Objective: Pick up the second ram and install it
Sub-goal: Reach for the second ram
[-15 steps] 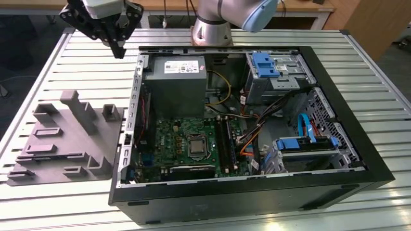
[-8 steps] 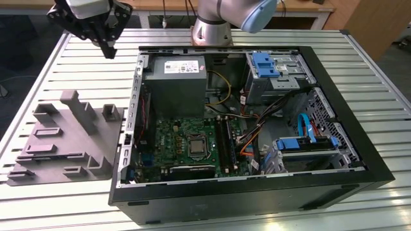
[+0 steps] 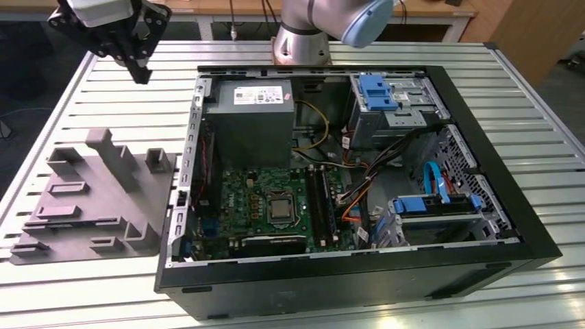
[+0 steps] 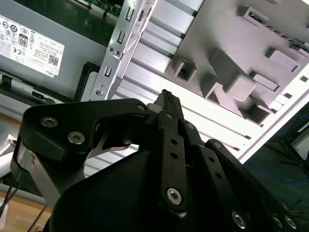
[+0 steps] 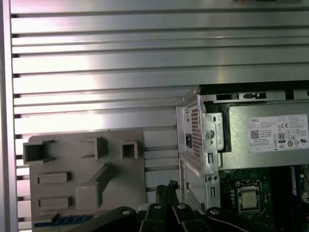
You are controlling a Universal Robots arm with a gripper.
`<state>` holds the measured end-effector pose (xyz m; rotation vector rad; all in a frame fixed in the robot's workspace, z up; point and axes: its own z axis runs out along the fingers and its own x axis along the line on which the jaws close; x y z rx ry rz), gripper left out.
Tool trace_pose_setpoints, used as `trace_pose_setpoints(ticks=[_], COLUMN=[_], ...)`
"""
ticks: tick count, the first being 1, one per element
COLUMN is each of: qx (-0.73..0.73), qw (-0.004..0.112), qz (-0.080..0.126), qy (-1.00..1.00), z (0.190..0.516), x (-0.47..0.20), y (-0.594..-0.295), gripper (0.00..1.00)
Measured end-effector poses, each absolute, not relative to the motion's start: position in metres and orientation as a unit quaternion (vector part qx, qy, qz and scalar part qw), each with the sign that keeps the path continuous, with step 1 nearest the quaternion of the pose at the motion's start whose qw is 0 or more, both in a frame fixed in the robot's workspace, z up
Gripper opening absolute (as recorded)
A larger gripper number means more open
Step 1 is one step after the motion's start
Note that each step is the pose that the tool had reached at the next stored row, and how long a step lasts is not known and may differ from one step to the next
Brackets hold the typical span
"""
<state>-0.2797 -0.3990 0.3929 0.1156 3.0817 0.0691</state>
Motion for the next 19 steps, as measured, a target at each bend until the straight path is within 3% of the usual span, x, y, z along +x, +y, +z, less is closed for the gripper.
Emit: trace_pose_setpoints(ticks=[19], qx=[0.037], qw=[0.031], qz=[0.022], qy=[0.999], z=[0.391], x=[-0.322], y=[-0.399], gripper=[0.11])
